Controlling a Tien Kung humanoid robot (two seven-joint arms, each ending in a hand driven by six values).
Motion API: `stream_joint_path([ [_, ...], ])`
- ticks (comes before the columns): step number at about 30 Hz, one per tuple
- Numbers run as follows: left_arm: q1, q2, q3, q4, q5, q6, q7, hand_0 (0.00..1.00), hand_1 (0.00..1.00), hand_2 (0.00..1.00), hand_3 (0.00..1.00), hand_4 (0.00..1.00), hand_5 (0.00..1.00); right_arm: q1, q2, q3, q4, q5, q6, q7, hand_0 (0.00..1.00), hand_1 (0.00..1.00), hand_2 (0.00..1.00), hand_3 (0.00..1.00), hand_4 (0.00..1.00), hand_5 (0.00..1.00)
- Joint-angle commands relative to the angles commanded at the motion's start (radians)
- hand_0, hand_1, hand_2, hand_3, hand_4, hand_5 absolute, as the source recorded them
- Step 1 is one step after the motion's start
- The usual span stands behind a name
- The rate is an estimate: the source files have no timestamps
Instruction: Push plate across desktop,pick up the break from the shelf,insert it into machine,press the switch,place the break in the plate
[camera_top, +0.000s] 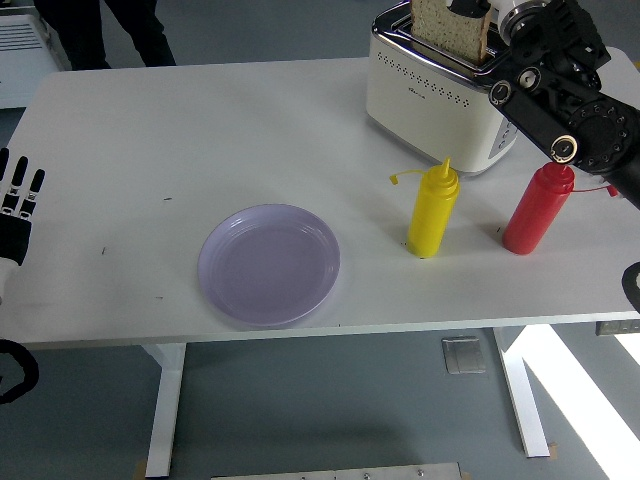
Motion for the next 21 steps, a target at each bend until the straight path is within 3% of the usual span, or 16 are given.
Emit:
stream_joint_path([
  [12, 0.001, -0.004, 0.001, 0.001, 0.000, -0.001, 0.000, 0.818, 0.757, 0.703, 0.748, 0.754, 0.982, -0.024, -0.038, 0.154, 0.122, 0.199, -0.134, -0.022, 0.478, 0.484, 0.474, 0.424, 0.228, 0.002],
  [21, 0.005, -0.007, -0.007, -0.003, 0.001, 0.000, 0.000, 0.817, 0.757, 0.703, 0.749, 0.754, 0.982, -0.068, -0.109, 0.196, 0.305, 0.180, -0.152, -0.040, 0.479, 0.486, 0.473, 0.423, 0.222, 0.002],
])
